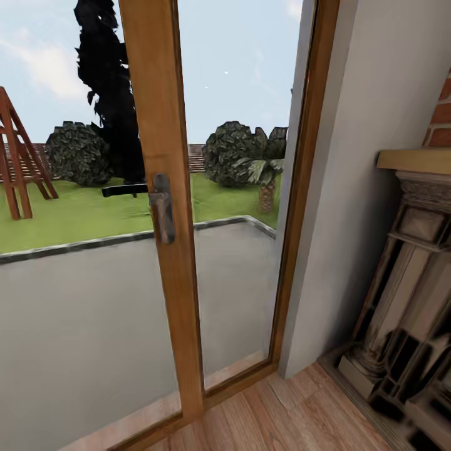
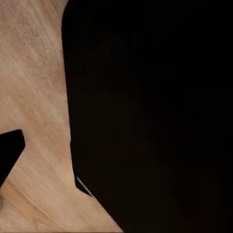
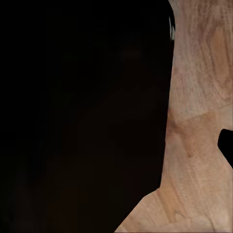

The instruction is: Place each of the two pumpkins and all three candles from the living room inside a cabinet in the living room (use any cabinet), then make sure every cabinet is closed, and position the cauldron so it is next to a table in the living room.

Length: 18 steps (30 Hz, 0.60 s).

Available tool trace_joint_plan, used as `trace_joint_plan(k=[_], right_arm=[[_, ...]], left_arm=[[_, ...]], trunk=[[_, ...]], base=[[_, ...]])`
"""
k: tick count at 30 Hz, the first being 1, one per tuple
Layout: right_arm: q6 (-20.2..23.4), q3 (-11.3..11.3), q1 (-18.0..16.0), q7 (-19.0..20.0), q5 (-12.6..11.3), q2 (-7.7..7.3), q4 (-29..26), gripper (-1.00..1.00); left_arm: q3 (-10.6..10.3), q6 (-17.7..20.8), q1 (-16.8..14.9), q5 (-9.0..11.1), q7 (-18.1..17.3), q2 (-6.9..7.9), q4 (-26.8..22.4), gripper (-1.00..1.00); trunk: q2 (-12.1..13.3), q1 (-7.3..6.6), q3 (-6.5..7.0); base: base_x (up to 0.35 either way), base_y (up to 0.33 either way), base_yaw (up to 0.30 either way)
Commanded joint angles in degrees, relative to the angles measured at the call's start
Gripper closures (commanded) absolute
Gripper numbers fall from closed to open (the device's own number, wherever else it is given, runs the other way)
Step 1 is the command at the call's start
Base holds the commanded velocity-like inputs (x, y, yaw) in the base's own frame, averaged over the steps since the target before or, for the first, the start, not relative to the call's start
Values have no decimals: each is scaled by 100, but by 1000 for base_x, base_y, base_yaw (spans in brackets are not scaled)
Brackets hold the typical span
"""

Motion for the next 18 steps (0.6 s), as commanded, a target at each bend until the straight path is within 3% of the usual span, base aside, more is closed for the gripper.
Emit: trace_joint_plan(k=[1, 4, 12, 18], right_arm=[[33, 33, -34, -33, -33, 33, -33, -100], [130, 132, -133, -129, -128, 130, -131, -100], [360, 398, -396, -228, -383, 387, -392, -100], [360, 597, -593, -228, -573, 398, -588, -100]], left_arm=[[-33, 33, -34, 33, -11, -33, -33, -100], [-130, 129, -133, 129, -15, -114, -130, -100], [-386, 385, -398, 385, -15, -114, -389, -100], [-501, 438, -596, 406, -15, -114, -584, -100]], trunk=[[-3, 0, -3], [-3, 0, -3], [-3, 0, -3], [-3, 0, -3]], base=[[0, 0, 0], [0, 0, 0], [0, 0, 0], [0, 0, 0]])
